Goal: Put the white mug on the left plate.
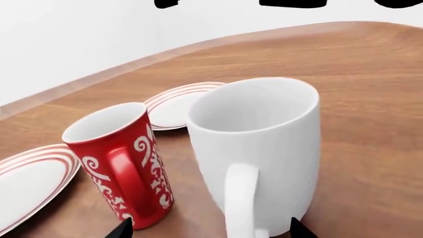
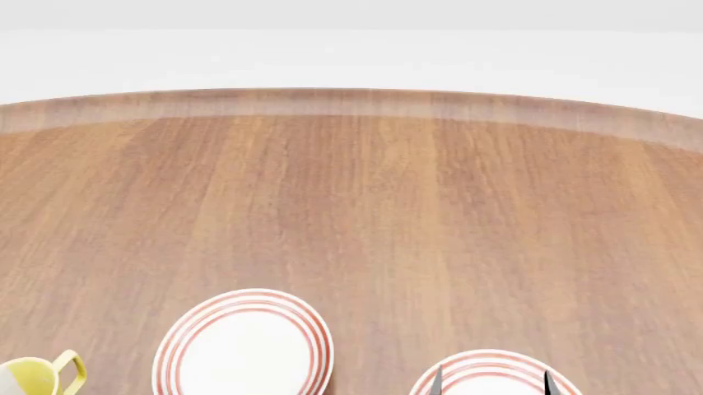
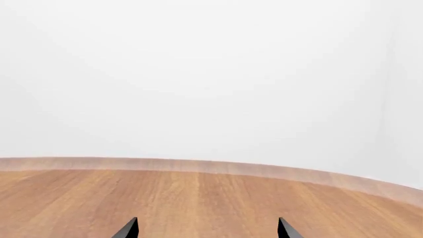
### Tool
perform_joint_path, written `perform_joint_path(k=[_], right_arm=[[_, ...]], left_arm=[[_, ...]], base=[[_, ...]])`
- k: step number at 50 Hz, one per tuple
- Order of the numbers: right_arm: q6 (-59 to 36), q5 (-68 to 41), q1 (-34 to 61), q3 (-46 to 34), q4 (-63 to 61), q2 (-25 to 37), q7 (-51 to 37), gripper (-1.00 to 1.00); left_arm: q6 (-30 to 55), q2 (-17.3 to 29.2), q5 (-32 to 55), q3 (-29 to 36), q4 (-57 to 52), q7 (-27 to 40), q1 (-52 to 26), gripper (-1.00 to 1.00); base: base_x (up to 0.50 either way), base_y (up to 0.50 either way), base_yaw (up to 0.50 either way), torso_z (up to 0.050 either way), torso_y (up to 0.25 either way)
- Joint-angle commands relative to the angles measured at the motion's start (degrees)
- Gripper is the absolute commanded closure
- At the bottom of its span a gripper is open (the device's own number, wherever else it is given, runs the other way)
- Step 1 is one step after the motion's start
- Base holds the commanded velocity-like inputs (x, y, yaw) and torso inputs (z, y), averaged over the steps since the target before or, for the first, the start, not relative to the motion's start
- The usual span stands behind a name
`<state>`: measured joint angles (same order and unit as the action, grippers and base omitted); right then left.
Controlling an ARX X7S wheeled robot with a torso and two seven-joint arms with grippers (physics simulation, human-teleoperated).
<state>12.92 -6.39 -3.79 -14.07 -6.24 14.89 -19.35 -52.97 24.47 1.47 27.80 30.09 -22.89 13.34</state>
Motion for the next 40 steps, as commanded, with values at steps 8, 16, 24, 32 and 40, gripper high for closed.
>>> perform_joint_path(k=[8, 16, 24, 32, 40], right_arm=[[0.3, -0.3, 0.1, -0.3, 0.1, 0.4, -0.3, -1.00], [0.1, -0.1, 0.1, -0.6, 0.0, 0.4, -0.6, -1.00], [0.2, -0.3, 0.0, -0.7, -0.1, 0.6, -0.8, -1.00], [0.2, -0.3, 0.4, -0.9, 0.2, 0.7, -0.8, -1.00], [-0.1, -0.2, 0.6, -1.2, 0.4, 0.7, -1.0, -1.00]], left_arm=[[1.1, -0.2, 1.0, 1.3, -0.7, -1.1, -0.6, -1.00], [0.6, -0.7, 0.7, 1.3, 0.2, -0.7, -0.9, -1.00], [0.4, -0.3, 1.2, 1.6, -0.5, -1.0, -0.6, 1.00], [0.1, -0.2, 1.7, 1.7, -0.1, -1.2, -0.9, 1.00], [-0.6, 0.8, 3.0, 1.2, -3.3, -0.6, 0.9, 1.00]], base=[[0.00, 0.00, 0.00, 0.000, 0.000], [0.00, 0.00, 0.00, 0.000, 0.000], [0.00, 0.00, 0.00, 0.000, 0.000], [0.00, 0.00, 0.00, 0.000, 0.000], [0.00, 0.00, 0.00, 0.000, 0.000]])
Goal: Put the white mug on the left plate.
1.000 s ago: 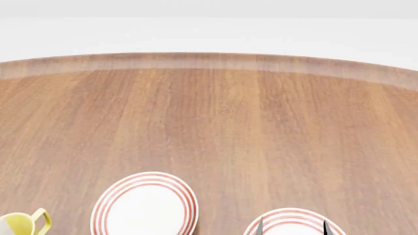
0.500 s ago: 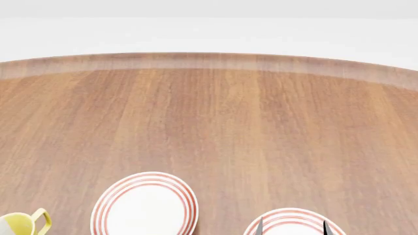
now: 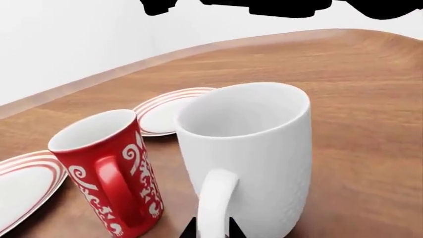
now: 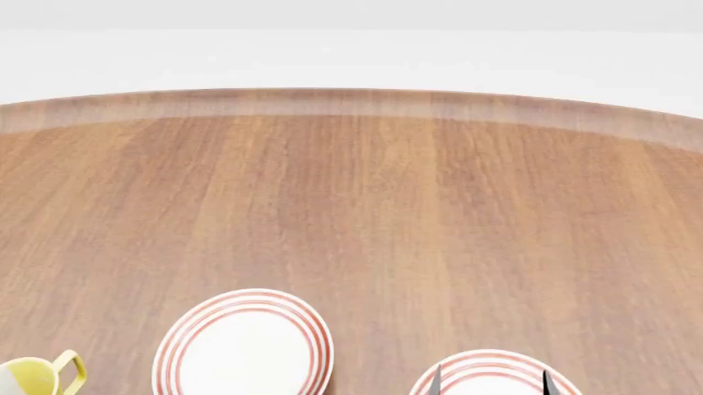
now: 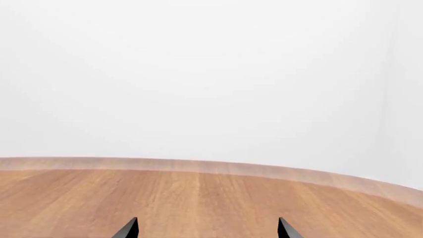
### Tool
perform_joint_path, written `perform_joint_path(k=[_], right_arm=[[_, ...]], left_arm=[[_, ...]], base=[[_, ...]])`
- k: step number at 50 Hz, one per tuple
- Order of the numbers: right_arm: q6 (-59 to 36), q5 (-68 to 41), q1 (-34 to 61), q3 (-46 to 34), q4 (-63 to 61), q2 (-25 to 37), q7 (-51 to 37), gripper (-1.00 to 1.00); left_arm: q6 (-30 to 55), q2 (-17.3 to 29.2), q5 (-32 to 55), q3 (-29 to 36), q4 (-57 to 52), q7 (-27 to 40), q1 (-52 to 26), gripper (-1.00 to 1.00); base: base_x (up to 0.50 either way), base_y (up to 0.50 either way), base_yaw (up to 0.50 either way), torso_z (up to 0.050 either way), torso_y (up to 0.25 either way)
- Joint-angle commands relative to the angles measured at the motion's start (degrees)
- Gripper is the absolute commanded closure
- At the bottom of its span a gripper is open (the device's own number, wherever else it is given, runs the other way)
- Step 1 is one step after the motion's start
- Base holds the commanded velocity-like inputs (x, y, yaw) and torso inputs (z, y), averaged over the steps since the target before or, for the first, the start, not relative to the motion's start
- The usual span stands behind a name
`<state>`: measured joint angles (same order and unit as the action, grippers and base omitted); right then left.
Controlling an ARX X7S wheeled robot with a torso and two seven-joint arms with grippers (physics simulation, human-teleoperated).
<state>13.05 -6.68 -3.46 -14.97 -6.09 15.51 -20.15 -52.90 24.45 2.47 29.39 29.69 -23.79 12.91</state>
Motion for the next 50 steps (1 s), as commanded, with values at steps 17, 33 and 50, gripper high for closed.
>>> perform_joint_path(k=[17, 33, 50], right_arm=[[0.0, -0.2, 0.4, -0.6, 0.5, 0.3, -0.5, -1.00], [-0.1, -0.6, 0.6, -0.8, 0.9, 0.6, -0.7, -1.00], [0.0, -0.7, 0.8, -1.2, 1.1, 0.7, -0.9, -1.00]], left_arm=[[-5.1, 3.1, 2.1, -2.8, -9.7, 2.8, 7.0, 1.00], [-7.0, -14.3, 10.7, -30.3, -15.8, -32.2, 15.9, 1.00], [0.0, -13.2, 25.4, -33.3, -27.9, -32.6, 19.2, 1.00]], base=[[0.00, 0.00, 0.00, 0.000, 0.001], [0.00, 0.00, 0.00, 0.000, 0.000], [0.00, 0.00, 0.00, 0.000, 0.000]])
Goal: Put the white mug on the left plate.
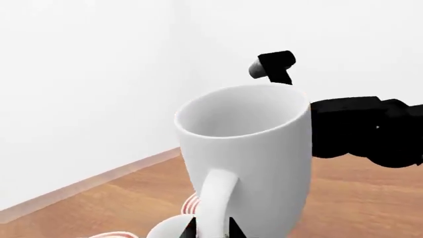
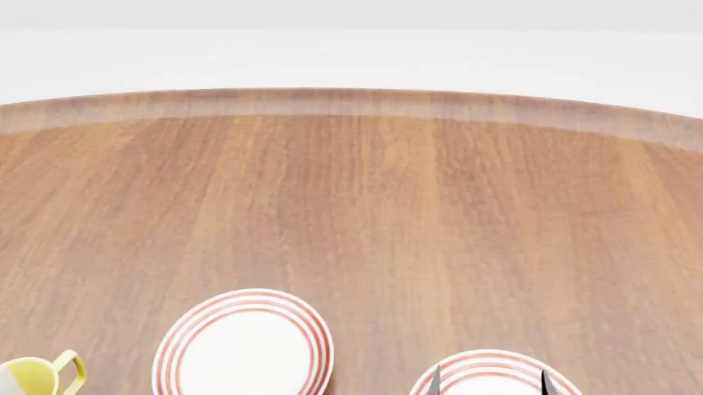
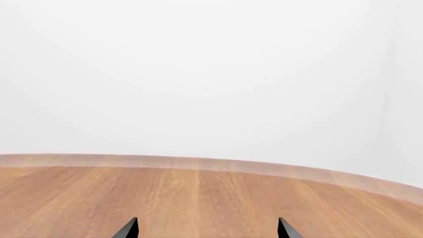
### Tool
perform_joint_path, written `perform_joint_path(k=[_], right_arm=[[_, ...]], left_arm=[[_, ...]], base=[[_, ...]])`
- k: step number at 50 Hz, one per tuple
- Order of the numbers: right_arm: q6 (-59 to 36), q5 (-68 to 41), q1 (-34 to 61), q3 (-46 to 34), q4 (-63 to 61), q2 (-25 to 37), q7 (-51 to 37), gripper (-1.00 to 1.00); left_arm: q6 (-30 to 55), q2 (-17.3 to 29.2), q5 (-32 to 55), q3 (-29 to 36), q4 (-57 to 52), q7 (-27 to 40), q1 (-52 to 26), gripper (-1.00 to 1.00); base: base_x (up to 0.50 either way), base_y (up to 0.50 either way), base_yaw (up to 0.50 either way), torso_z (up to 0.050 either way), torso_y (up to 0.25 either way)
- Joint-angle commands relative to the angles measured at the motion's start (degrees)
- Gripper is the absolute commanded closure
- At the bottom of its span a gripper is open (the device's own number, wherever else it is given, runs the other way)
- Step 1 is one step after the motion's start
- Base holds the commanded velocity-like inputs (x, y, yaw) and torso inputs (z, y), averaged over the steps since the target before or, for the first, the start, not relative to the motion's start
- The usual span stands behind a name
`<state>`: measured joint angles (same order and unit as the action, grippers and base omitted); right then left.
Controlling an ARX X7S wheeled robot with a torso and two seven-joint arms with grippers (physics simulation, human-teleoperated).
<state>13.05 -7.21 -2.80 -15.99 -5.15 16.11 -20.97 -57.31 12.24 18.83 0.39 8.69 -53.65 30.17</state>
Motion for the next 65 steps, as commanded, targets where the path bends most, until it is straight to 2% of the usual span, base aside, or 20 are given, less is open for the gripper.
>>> perform_joint_path(k=[1, 4, 11, 13, 17, 24, 29, 32, 35, 47, 52, 57, 65], right_arm=[[0.1, -0.1, 0.2, -0.2, 0.2, 0.1, -0.1, -1.00], [0.1, -0.4, 0.4, -0.2, 0.6, 0.1, -0.1, -1.00], [0.1, -0.5, 0.6, -0.3, 0.9, 0.2, -0.2, -1.00], [0.1, -0.5, 0.6, -0.3, 0.7, 0.2, -0.2, -1.00], [0.1, -0.5, 0.7, -0.4, 0.9, 0.2, -0.3, -1.00], [0.1, -0.6, 0.7, -0.6, 0.9, 0.3, -0.4, -1.00], [0.0, -0.8, 0.8, -0.7, 1.0, 0.4, -0.4, -1.00], [0.0, -0.7, 0.8, -0.7, 1.0, 0.4, -0.5, -1.00], [0.2, -0.8, 0.8, -0.6, 1.0, 0.5, -0.5, -1.00], [0.1, -0.4, 1.4, -1.3, 1.7, 0.4, -0.6, -1.00], [0.4, -0.7, 1.5, -1.3, 1.9, 0.5, -0.6, -1.00], [0.3, -0.6, 1.5, -1.4, 1.8, 0.5, -0.7, -1.00], [0.2, -0.7, 1.5, -1.6, 1.8, 0.6, -0.8, -1.00]], left_arm=[[5.6, -0.9, 9.8, -4.5, -7.8, -1.8, 1.9, 1.00], [11.7, 0.1, 12.8, -4.9, -11.1, 2.9, 0.5, 1.00], [14.9, 0.7, 14.2, -5.2, -13.5, 6.0, -0.1, 1.00], [14.4, -0.8, 14.0, -6.4, -13.6, 8.2, -1.1, 1.00], [17.7, 0.5, 17.2, -6.0, -16.3, 10.1, -1.1, 1.00], [21.8, 0.9, 17.3, -6.4, -18.4, 14.8, -3.0, 1.00], [28.1, 1.5, 19.4, -6.8, -20.5, 21.8, -6.5, 1.00], [29.7, 1.5, 18.1, -6.3, -20.1, 23.5, -8.6, 1.00], [34.3, 0.8, 15.3, -6.4, -19.7, 30.2, -13.0, 1.00], [47.3, 0.6, 8.9, -5.1, -24.4, 45.6, -21.8, 1.00], [49.6, -0.4, 5.3, -4.4, -22.1, 49.7, -25.8, 1.00], [54.1, -0.4, 5.1, -3.8, -19.4, 52.3, -29.1, 1.00], [54.3, -1.3, -0.3, -1.7, -12.9, 55.1, -33.1, 1.00]], base=[[0.00, 0.00, 0.00, 0.000, 0.000], [0.00, 0.00, 0.00, 0.000, 0.000], [0.00, 0.00, 0.00, 0.000, 0.000], [0.00, 0.00, 0.00, 0.000, 0.000], [0.00, 0.00, 0.00, 0.000, 0.000], [0.00, 0.00, 0.00, 0.000, 0.000], [0.00, 0.00, 0.00, 0.000, 0.000], [0.00, 0.00, 0.00, 0.000, 0.000], [0.00, 0.00, 0.00, 0.000, 0.000], [0.00, 0.00, 0.00, 0.000, 0.001], [0.00, 0.00, 0.00, 0.000, 0.000], [0.00, 0.00, 0.00, 0.000, 0.000], [0.00, 0.00, 0.00, 0.000, 0.000]])
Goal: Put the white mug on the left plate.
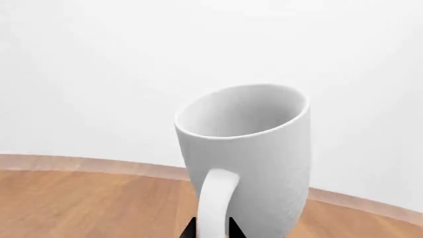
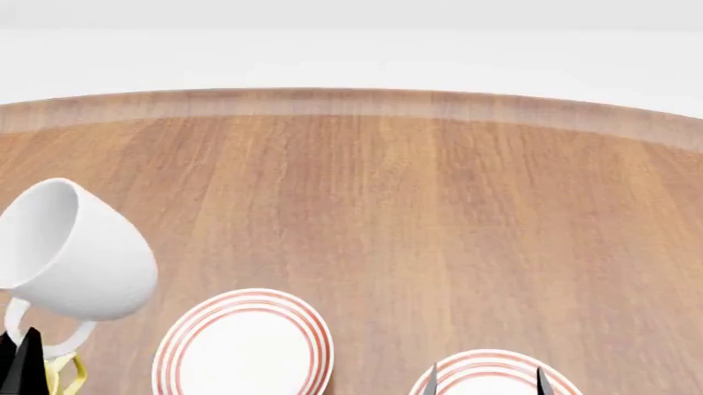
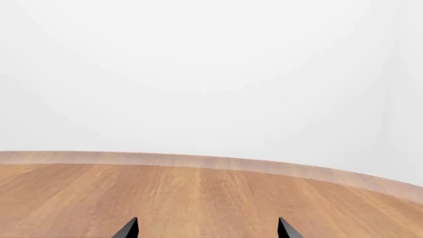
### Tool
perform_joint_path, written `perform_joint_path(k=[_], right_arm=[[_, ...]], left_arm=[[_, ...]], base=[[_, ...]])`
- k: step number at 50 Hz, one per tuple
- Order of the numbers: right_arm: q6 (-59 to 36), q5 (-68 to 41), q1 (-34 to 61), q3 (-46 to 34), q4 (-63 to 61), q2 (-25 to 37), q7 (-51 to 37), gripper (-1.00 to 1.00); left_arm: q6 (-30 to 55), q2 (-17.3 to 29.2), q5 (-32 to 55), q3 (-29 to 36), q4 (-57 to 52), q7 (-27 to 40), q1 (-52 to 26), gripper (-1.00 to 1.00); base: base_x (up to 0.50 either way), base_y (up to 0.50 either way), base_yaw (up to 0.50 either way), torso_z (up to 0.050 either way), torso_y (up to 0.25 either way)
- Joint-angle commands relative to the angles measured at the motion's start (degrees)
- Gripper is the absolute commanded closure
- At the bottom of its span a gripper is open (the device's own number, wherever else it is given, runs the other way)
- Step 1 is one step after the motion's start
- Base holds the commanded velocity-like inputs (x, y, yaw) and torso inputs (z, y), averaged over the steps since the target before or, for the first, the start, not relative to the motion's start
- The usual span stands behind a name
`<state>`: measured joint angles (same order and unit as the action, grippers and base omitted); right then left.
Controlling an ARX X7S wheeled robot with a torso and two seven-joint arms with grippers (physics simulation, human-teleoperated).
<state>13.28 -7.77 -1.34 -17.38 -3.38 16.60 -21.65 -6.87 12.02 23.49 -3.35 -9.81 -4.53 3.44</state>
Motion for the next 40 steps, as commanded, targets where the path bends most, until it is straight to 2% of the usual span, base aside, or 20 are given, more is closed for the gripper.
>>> perform_joint_path(k=[1, 8, 19, 32, 40], right_arm=[[0.0, -0.2, 0.1, -0.2, 0.1, 0.1, -0.1, -1.00], [0.0, -0.4, 0.3, -0.3, 0.3, 0.2, -0.2, -1.00], [0.1, -0.3, 0.5, -0.7, 0.6, 0.2, -0.2, -1.00], [0.1, -0.3, 0.6, -1.2, 0.6, 0.3, -0.2, -1.00], [0.1, -0.5, 0.8, -1.2, 0.8, 0.4, -0.3, -1.00]], left_arm=[[3.8, -1.3, -5.7, 2.8, 7.3, 5.7, -7.0, 1.00], [-1.4, -2.4, -10.5, 6.0, 15.2, 4.9, -9.1, 1.00], [-5.7, -3.9, -13.6, 7.8, 26.6, 5.4, -13.7, 1.00], [-12.8, -5.2, -14.9, 8.2, 40.0, 6.2, -19.3, 1.00], [-13.0, -5.6, -14.6, 8.9, 43.5, 5.9, -20.9, 1.00]], base=[[0.00, 0.00, 0.00, 0.000, 0.000], [0.00, 0.00, 0.00, 0.000, 0.000], [0.00, 0.00, 0.00, 0.000, 0.001], [0.00, 0.00, 0.00, 0.000, 0.000], [0.00, 0.00, 0.00, 0.000, 0.000]])
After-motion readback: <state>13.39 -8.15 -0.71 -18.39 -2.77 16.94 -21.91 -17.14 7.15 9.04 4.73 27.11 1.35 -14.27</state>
